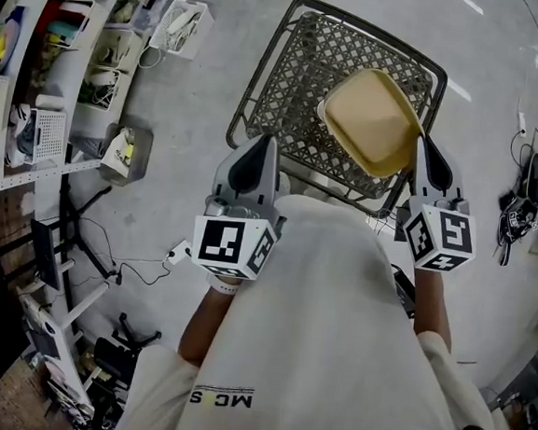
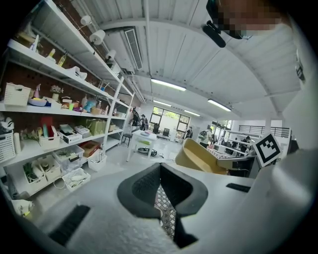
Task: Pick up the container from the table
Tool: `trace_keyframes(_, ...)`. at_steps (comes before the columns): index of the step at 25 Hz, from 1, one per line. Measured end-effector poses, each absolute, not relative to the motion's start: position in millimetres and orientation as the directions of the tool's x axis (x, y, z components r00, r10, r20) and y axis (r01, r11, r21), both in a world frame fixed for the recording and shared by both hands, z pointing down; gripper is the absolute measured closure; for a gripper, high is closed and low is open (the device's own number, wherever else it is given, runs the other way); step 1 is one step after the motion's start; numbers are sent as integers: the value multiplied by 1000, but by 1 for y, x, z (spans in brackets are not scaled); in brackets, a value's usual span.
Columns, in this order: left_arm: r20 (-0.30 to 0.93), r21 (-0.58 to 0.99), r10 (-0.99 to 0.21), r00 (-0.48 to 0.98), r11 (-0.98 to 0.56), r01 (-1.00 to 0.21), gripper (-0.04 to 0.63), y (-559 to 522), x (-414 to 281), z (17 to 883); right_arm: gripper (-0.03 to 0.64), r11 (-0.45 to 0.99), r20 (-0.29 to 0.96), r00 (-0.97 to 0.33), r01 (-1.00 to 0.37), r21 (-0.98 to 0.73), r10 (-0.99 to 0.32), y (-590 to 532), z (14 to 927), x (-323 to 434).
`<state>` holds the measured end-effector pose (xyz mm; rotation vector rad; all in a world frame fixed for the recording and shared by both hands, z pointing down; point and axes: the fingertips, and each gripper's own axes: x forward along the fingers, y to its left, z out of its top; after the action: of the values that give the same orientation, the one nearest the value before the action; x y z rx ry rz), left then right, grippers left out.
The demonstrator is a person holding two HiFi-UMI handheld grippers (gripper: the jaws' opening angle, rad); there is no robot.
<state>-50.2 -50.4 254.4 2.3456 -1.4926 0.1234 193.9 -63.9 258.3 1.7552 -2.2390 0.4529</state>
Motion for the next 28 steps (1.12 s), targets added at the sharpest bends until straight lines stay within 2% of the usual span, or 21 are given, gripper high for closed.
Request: trace_keyframes(28,244,239,-852,463,-410,-880,571,-46,-47,251,589,241,352,-260,-965,-98,-899,-44,248,170)
